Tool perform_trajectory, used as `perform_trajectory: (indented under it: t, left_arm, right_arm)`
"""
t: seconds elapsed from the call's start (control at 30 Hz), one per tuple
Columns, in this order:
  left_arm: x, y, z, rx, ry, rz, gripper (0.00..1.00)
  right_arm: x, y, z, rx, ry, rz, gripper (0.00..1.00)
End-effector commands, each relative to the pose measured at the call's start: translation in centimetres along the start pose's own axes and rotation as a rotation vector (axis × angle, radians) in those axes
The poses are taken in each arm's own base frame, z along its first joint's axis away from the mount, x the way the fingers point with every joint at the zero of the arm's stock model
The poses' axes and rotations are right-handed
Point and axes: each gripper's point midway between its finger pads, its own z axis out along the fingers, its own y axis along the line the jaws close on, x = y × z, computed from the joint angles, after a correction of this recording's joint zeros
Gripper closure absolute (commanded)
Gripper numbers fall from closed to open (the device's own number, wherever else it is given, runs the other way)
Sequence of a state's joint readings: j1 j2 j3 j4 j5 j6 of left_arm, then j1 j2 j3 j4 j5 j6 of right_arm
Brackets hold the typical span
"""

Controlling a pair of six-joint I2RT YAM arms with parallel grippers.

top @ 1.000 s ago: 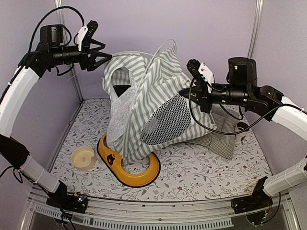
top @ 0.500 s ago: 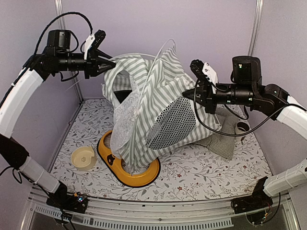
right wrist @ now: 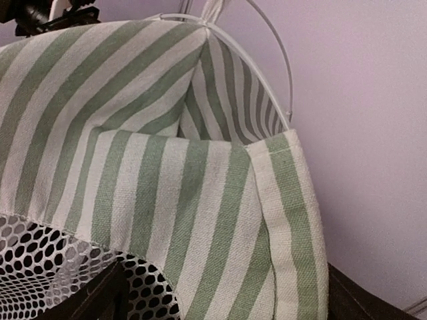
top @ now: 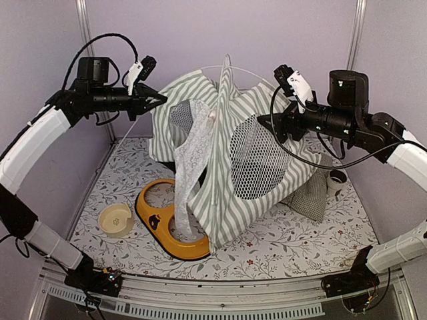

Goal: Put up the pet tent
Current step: Pass from the right arm to the left, then pass from the left arm to the right

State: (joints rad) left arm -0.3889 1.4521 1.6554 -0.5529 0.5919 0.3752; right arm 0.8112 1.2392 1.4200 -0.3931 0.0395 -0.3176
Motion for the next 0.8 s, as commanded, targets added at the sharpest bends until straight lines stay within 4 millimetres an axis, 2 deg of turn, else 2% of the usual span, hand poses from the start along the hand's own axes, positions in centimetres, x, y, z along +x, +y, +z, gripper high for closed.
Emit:
perform_trajectory:
  t: [0.0,0.13,0.33,0.47,0.67,0.77]
  left_arm:
    - [-5.3,2.0,-2.4,-0.172,-0.200,-0.013,1.00]
    - [-6.2,3.1,-2.3,-0.251,-0.245,-0.035,1.00]
    - [-7.7,4.7,-0.9,-0.369,-0.271,-0.064,1.00]
    - [-8.4,5.7,0.1,-0.436,-0.290,-0.107,1.00]
    - [-9.5,4.7,2.1,-0.423,-0.332,-0.145,1.00]
    - [-10.1,4.2,3.1,-0.408,-0.357,-0.180,1.00]
  right_arm:
    - [-1.9,-4.6,-0.8,0.250,-0.026,0.077,0.02]
    - [-3.7,-6.9,-2.0,0.360,-0.077,0.128,0.01]
    - [-6.0,-8.8,-3.5,0.442,-0.142,0.199,0.01]
    - [-7.3,-9.8,-5.5,0.483,-0.206,0.261,0.01]
    - [-8.2,-8.9,-7.3,0.414,-0.279,0.290,0.01]
    - [-8.2,-7.0,-6.8,0.296,-0.299,0.303,0.01]
